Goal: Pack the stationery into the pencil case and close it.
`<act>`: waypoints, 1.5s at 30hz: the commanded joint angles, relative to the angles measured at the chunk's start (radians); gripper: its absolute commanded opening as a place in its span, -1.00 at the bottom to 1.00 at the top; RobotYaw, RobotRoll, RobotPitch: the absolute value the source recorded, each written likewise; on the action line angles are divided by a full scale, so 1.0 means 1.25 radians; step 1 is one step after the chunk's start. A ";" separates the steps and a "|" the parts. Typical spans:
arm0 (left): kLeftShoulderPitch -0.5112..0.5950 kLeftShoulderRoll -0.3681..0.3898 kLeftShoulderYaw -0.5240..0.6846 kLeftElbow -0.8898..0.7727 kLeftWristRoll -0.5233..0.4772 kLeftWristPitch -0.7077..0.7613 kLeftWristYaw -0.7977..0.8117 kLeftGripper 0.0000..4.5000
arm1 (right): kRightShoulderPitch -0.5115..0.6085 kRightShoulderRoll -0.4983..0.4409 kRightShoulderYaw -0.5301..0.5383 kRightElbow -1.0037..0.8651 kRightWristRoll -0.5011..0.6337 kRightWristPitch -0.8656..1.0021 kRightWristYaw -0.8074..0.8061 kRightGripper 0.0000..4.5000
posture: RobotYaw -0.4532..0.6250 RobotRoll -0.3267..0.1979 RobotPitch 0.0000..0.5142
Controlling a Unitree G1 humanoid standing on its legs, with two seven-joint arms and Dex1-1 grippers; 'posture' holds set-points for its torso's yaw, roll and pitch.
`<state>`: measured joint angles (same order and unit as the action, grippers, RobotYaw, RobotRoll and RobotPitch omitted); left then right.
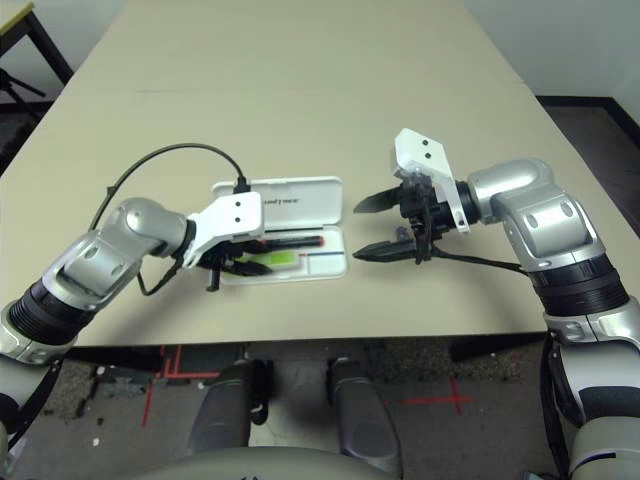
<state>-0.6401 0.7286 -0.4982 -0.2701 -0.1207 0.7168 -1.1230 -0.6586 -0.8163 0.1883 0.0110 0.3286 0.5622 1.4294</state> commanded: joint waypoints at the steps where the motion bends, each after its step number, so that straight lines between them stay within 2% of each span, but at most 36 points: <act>1: 0.009 -0.001 -0.002 -0.019 -0.009 0.010 -0.011 -0.52 | 0.002 0.003 0.016 0.009 -0.010 -0.010 -0.002 1.00 | -0.22 0.25 -0.41; 2: 0.008 -0.002 -0.001 -0.021 -0.010 0.012 -0.011 -0.52 | 0.002 0.003 0.016 0.011 -0.012 -0.011 -0.003 1.00 | -0.22 0.25 -0.41; 4: 0.008 -0.003 0.000 -0.022 -0.011 0.013 -0.012 -0.19 | 0.003 0.003 0.017 0.012 -0.014 -0.014 -0.004 1.00 | -0.22 0.25 -0.41; 5: 0.007 -0.004 0.002 -0.023 -0.013 0.014 -0.012 -0.09 | 0.003 0.003 0.018 0.013 -0.014 -0.015 -0.004 1.00 | -0.22 0.25 -0.41; 11: 0.006 -0.001 0.027 -0.041 -0.030 0.014 -0.011 0.95 | 0.009 0.003 0.016 0.012 -0.018 -0.017 -0.005 1.00 | -0.23 0.25 -0.41; 15: 0.020 0.013 0.059 -0.062 -0.049 -0.004 -0.015 0.98 | 0.023 0.000 0.017 0.003 -0.014 -0.017 -0.002 1.00 | -0.24 0.25 -0.45; 18: 0.036 0.045 0.097 -0.081 -0.069 -0.015 -0.030 0.98 | 0.032 -0.006 0.016 -0.002 -0.011 -0.021 0.006 1.00 | -0.25 0.25 -0.50; 22: 0.044 0.086 0.152 -0.083 -0.094 -0.034 -0.044 0.98 | 0.031 -0.008 0.009 -0.005 -0.004 -0.014 0.015 1.00 | -0.24 0.25 -0.47; 26: 0.064 0.136 0.230 -0.087 -0.130 -0.054 -0.060 0.98 | 0.050 -0.020 -0.020 -0.037 0.027 0.052 -0.009 1.00 | -0.23 0.25 -0.46; 29: 0.093 0.169 0.289 -0.105 -0.167 -0.061 -0.076 0.98 | 0.072 -0.023 -0.067 -0.085 0.052 0.187 -0.106 1.00 | -0.19 0.25 -0.42; 35: 0.135 0.211 0.344 -0.120 -0.198 -0.055 -0.076 0.98 | 0.122 0.036 -0.203 -0.199 0.095 0.444 -0.356 1.00 | -0.22 0.25 -0.35; 38: 0.143 0.214 0.341 -0.111 -0.196 -0.067 -0.074 0.98 | 0.102 0.108 -0.251 -0.227 0.072 0.566 -0.507 1.00 | -0.26 0.25 -0.34; 41: 0.129 0.205 0.328 -0.097 -0.191 -0.072 -0.070 0.98 | 0.087 0.169 -0.270 -0.246 0.047 0.658 -0.625 1.00 | -0.27 0.25 -0.34; 45: 0.107 0.197 0.312 -0.080 -0.186 -0.081 -0.073 0.98 | 0.099 0.209 -0.269 -0.260 0.023 0.727 -0.721 1.00 | -0.30 0.25 -0.33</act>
<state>-0.4963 0.9813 -0.0912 -0.3750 -0.3546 0.6275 -1.2099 -0.5444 -0.5625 -0.1338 -0.2904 0.3714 1.4288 0.5728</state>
